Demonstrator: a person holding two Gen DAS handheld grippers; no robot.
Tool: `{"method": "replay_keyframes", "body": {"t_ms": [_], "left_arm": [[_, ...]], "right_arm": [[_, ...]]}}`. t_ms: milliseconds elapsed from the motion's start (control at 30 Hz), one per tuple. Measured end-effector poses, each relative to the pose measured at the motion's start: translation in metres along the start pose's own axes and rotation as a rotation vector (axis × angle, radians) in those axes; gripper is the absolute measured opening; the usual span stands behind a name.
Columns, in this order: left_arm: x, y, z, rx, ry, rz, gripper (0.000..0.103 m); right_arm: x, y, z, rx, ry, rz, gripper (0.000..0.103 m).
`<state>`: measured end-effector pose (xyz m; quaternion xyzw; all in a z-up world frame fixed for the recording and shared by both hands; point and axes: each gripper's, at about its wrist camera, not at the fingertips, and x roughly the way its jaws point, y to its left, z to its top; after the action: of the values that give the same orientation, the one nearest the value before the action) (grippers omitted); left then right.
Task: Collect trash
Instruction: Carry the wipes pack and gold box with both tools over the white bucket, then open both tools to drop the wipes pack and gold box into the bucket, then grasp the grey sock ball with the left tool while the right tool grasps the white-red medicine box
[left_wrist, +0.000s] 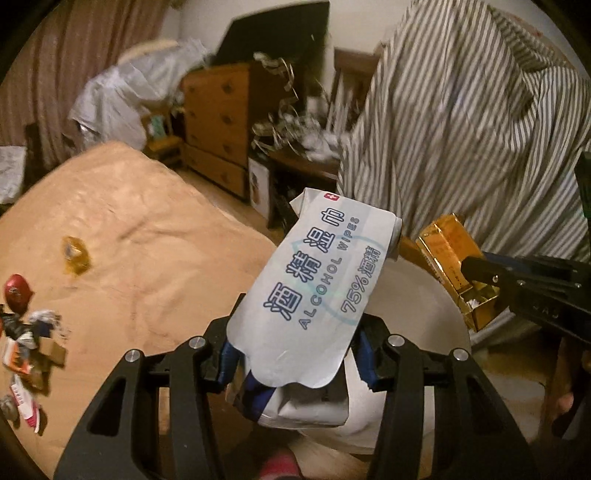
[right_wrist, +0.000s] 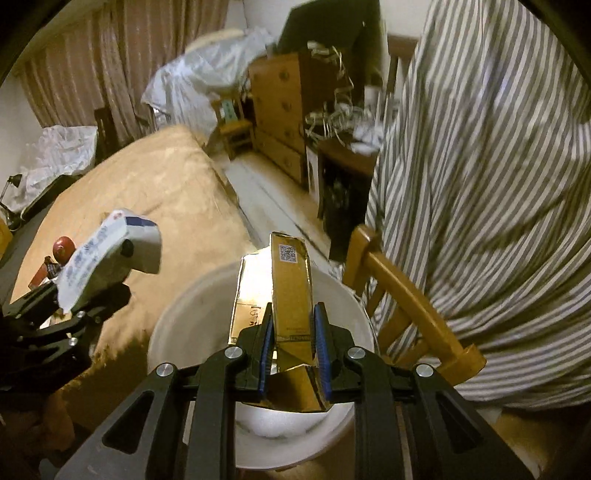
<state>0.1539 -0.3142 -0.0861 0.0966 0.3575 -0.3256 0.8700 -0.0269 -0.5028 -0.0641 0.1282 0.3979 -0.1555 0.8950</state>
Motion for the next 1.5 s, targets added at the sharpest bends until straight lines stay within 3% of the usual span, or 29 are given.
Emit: {"method": "replay_keyframes", "body": {"t_ms": [200,500,533,567,600,633,1233,1433,1500], "left_arm": [[0.03,-0.002,-0.004,0.003,0.061,-0.01,0.049],[0.033,-0.01,0.001,0.01,0.061,-0.009,0.05],[0.033,-0.011,0.001,0.012,0.059,-0.009,0.057],[0.033,-0.011,0.002,0.015,0.054,-0.011,0.063],[0.032,-0.012,0.001,0.016,0.046,-0.008,0.075],[0.031,-0.012,0.001,0.017,0.035,-0.002,0.08],[0.023,0.0,-0.005,0.004,0.025,0.01,0.08],[0.0,0.031,-0.018,-0.027,0.005,0.043,0.08],[-0.009,0.05,-0.027,-0.044,-0.002,0.079,0.08]], "right_arm": [[0.019,0.007,-0.011,0.011,0.048,0.006,0.022],[0.024,0.012,-0.02,0.023,0.05,0.012,0.022],[0.023,0.013,-0.019,0.026,0.047,0.011,0.022],[0.022,0.013,-0.02,0.033,0.042,0.015,0.027],[0.02,0.011,-0.021,0.039,0.038,0.018,0.034],[0.02,0.011,-0.02,0.043,0.033,0.02,0.036],[0.006,0.024,-0.023,0.036,-0.005,0.043,0.036],[-0.014,0.062,-0.019,-0.015,-0.078,0.11,0.045],[-0.017,0.083,-0.019,-0.041,-0.098,0.149,0.052]]}}
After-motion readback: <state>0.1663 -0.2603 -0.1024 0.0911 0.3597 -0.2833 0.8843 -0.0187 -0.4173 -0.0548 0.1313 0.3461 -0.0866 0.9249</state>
